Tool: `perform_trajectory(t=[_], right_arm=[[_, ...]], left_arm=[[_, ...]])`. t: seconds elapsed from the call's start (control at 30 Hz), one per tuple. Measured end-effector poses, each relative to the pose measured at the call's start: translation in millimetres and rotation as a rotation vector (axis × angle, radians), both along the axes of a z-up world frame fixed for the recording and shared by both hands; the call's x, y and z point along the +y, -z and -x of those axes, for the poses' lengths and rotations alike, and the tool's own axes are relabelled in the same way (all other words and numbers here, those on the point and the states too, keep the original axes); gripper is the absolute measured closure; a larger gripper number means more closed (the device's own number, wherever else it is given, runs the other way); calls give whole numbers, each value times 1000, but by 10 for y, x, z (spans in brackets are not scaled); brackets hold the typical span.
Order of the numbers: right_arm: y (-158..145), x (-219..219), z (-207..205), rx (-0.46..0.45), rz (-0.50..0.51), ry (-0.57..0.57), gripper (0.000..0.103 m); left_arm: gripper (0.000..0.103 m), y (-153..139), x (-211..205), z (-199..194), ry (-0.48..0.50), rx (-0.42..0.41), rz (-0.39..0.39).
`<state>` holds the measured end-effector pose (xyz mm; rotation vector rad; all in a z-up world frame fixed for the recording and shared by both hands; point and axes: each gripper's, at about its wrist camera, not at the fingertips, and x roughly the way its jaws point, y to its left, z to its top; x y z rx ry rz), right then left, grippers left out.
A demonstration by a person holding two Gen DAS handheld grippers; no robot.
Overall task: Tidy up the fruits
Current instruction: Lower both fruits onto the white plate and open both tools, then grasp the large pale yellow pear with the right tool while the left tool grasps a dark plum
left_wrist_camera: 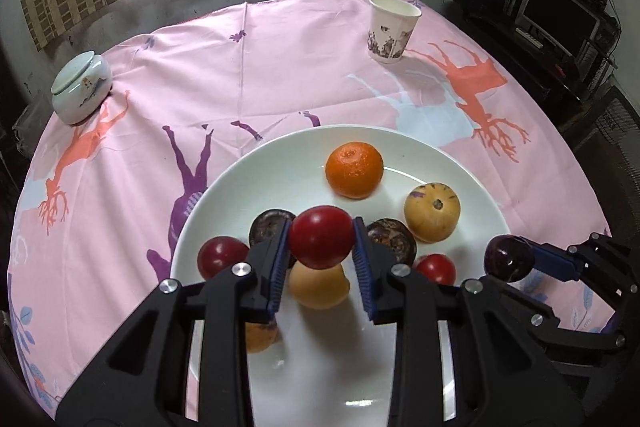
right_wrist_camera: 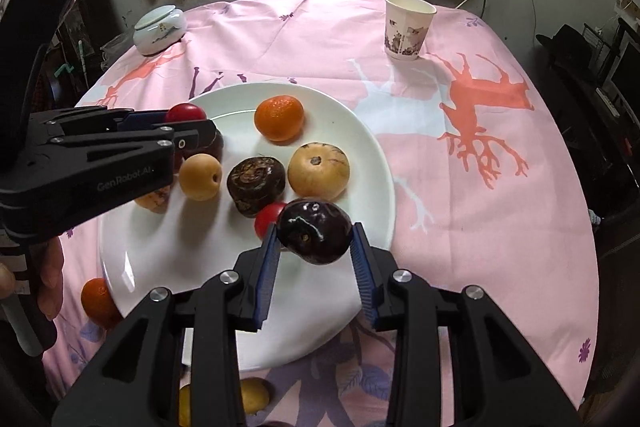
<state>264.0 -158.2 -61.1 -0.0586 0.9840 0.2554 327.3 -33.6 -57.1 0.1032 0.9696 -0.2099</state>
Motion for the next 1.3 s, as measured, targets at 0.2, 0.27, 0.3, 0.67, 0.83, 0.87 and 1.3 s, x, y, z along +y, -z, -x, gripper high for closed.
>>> perform_trajectory(t=[0.2,0.27,0.3,0.67,0.83,0.87,1.3], right_arm=[[114,-12,-140,24,-23,6,67],[126,-6,-164,27,-25,7,66],[133,2,-178,36,-22,1,66],[-367,-221,524,-61,-53,12,37],[-423,-309,1232,-62,-87,0,35],[-415,-318,1375,-69,-100,4,35],[-54,-141,2499,-88,-182,68,35]], left_arm=[[71,65,-44,-121,-5,10,-2],[56,13,-48,-111,-8,-3,-7],[39,-35,-38,-91,-15,-18,-6],[15,-771,370,1086,-26,-154,127],[14,-697,521,2004,-22,-196,112],[14,-648,542,2169,-18,-198,109],[14,-142,853,3224,-85,-137,156]])
